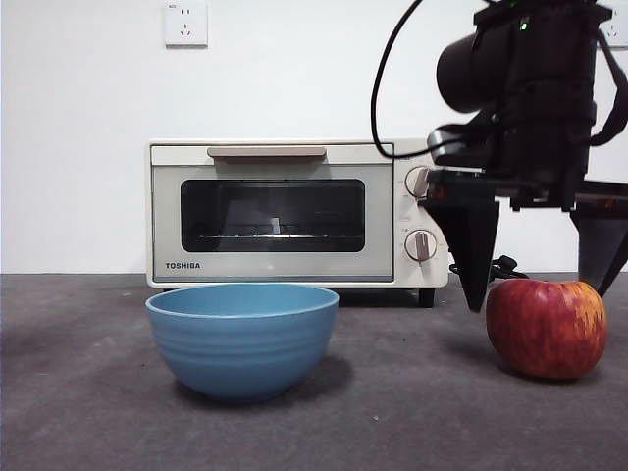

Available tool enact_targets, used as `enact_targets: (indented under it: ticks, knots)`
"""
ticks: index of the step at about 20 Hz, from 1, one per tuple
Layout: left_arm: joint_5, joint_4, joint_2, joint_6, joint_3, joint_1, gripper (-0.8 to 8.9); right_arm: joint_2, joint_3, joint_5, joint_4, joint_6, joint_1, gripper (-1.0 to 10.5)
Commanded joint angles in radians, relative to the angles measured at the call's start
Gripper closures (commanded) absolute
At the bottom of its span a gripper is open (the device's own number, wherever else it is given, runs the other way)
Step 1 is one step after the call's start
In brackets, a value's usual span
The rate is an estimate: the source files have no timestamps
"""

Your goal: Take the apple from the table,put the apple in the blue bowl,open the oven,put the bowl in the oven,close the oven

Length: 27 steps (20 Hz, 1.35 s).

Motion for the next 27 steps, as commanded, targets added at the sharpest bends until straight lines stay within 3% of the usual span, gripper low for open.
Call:
enact_targets:
  ticks: [1,3,6,11,14,20,27]
  knots:
    - [0.002,-0.003,0.000,0.019,0.002,-0.003,8.19,0.035,-0.001,0.000,0.001,0.011,0.000,4.4]
    - [0.002,-0.003,0.000,0.021,0.002,-0.003,8.19,0.054,-0.001,0.000,-0.002,0.020,0.001,5.5]
    - [0.002,-0.004,0.000,0.022,0.002,-0.003,8.19,0.060,-0.001,0.003,-0.008,0.040,0.001,9.6]
    - [0.003,-0.003,0.000,0.022,0.002,-0.003,8.19,0.002,0.054,-0.005,-0.054,0.055,0.024,9.5]
    - [0.003,-0.003,0.000,0.021,0.002,-0.003,8.19,-0.024,0.163,-0.053,-0.104,0.062,0.105,9.5]
    - [0.004,-0.003,0.000,0.018,0.002,-0.003,8.19,0.007,0.313,-0.056,-0.048,0.069,0.326,9.5]
    - [0.003,-0.004,0.000,0.018,0.002,-0.003,8.19,0.175,0.416,-0.074,-0.042,0.074,0.428,9.5]
